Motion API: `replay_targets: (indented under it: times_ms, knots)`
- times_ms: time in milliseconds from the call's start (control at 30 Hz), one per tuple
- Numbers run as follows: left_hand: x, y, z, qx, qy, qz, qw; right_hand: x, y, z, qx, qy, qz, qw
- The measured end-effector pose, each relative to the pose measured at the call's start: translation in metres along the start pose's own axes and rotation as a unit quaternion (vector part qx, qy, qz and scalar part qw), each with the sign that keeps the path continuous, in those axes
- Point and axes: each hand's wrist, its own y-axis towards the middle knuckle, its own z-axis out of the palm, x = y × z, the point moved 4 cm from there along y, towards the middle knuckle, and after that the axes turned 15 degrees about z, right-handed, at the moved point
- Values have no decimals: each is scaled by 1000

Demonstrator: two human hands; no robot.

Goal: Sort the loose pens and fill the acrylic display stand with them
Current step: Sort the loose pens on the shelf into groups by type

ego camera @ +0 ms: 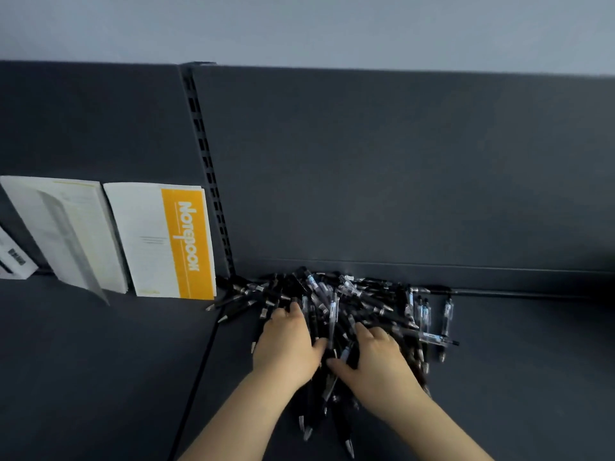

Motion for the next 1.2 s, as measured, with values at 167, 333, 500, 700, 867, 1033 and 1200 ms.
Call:
replay_targets:
  times_ms: [167, 333, 500, 700, 867, 1033, 1200]
  knots:
    - [-2, 6, 0, 22, 10, 19, 1000, 7, -2, -1, 35, 82, 37, 995]
    - [0, 12, -3, 33, 25, 33, 999, 6, 0, 1, 43, 145, 81, 985]
    - [8, 14, -6, 22, -10, 23, 999, 2, 4, -4, 25, 225, 67, 972]
    - [18, 2, -23, -10, -283, -29, 959, -22, 6, -13, 35, 345, 78, 935]
    - [4, -10, -37, -94, -468, -25, 878, -38, 5, -29, 98, 531, 59, 840]
    - [-56, -15, -15, -68, -529, 26, 845, -56, 4, -42, 156, 626, 72, 760]
    - [-122, -8, 22, -19, -542, 80, 836, -94, 9, -59, 161, 628, 54, 760]
